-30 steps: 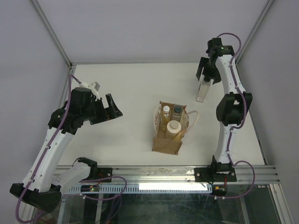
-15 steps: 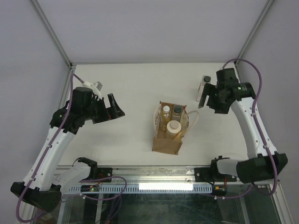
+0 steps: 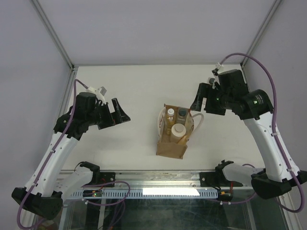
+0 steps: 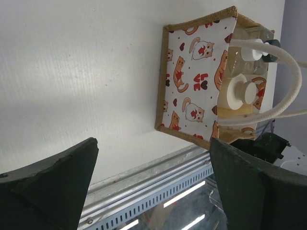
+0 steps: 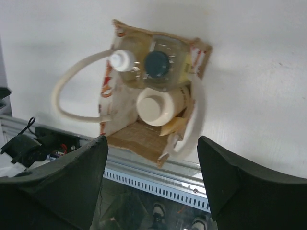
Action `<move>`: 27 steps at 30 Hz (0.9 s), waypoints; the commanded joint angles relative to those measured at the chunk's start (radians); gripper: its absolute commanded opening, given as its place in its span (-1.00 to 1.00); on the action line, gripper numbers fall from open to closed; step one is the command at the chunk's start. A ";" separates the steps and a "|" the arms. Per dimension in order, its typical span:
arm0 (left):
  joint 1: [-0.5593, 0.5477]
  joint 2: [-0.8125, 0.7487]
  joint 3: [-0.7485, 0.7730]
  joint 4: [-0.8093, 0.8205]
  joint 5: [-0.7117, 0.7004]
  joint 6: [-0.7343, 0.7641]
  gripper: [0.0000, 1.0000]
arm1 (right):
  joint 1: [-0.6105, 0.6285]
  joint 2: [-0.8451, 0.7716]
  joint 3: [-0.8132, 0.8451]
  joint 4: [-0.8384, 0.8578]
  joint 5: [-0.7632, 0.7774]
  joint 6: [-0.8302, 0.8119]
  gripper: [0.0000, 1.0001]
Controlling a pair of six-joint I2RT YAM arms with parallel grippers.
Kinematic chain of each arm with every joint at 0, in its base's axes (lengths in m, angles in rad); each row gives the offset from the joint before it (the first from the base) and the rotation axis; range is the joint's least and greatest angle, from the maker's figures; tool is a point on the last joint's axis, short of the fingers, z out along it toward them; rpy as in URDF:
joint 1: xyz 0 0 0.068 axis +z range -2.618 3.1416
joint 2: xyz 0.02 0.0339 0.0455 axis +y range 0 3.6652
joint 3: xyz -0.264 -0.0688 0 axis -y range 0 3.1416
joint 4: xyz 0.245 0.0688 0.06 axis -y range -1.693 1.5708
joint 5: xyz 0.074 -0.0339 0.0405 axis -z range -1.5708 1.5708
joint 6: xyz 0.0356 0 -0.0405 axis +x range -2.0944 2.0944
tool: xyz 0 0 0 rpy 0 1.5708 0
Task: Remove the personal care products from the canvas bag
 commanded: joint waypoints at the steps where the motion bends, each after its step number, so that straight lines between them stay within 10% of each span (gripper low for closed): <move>1: -0.002 -0.056 -0.014 0.052 0.040 -0.035 0.98 | 0.164 0.075 0.156 -0.005 0.060 0.051 0.55; 10: -0.003 -0.107 -0.044 0.038 0.026 -0.056 0.98 | 0.471 0.201 0.113 0.023 0.190 0.108 0.51; 27: -0.002 -0.083 -0.036 0.031 0.012 -0.038 0.98 | 0.513 0.131 -0.174 0.123 0.147 -0.353 0.26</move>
